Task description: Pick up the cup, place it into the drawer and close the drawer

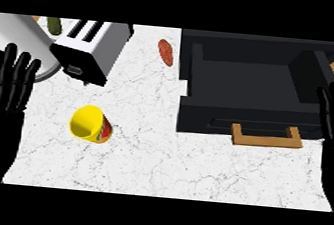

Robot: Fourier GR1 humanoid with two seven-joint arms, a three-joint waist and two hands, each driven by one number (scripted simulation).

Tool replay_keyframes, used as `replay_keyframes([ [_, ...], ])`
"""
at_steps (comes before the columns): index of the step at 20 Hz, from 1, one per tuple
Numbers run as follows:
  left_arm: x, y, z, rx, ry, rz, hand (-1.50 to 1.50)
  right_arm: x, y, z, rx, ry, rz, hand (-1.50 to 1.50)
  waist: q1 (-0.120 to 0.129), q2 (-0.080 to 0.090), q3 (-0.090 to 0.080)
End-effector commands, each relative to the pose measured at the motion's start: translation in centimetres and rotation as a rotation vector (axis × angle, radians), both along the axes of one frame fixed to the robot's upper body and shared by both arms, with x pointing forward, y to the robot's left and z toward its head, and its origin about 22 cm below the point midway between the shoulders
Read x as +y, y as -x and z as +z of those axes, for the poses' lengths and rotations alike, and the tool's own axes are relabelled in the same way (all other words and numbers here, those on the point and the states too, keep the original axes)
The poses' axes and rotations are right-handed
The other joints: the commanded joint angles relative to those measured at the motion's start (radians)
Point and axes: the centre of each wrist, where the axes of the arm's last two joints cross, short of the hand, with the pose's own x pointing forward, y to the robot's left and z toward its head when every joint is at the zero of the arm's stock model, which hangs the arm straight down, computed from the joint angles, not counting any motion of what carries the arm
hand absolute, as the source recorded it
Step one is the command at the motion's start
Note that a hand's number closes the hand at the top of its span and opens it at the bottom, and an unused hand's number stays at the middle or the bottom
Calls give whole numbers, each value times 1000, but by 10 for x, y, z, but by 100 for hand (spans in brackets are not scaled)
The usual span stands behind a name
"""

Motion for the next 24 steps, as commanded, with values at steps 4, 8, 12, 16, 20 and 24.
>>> replay_keyframes([
  [4,12,-13,0,12,-1,-495,-150,-1,-3,0,-14,-3,18,-150,20,-10,-7],
  [8,19,-20,-41,262,155,-671,-150,8,-4,-6,118,108,161,-150,16,1,-10],
  [12,73,-43,-39,288,171,-741,-150,4,-10,0,144,99,173,-150,19,-8,-6],
  [16,83,-79,-45,333,159,-722,-150,-9,-32,-18,147,84,158,-150,21,-11,-4],
  [20,97,-90,-85,396,118,-693,-150,2,-43,-11,135,115,175,-150,22,-11,-5],
  [24,97,-104,-108,435,102,-675,-150,-16,-56,-17,116,94,177,-150,22,-10,-5],
])
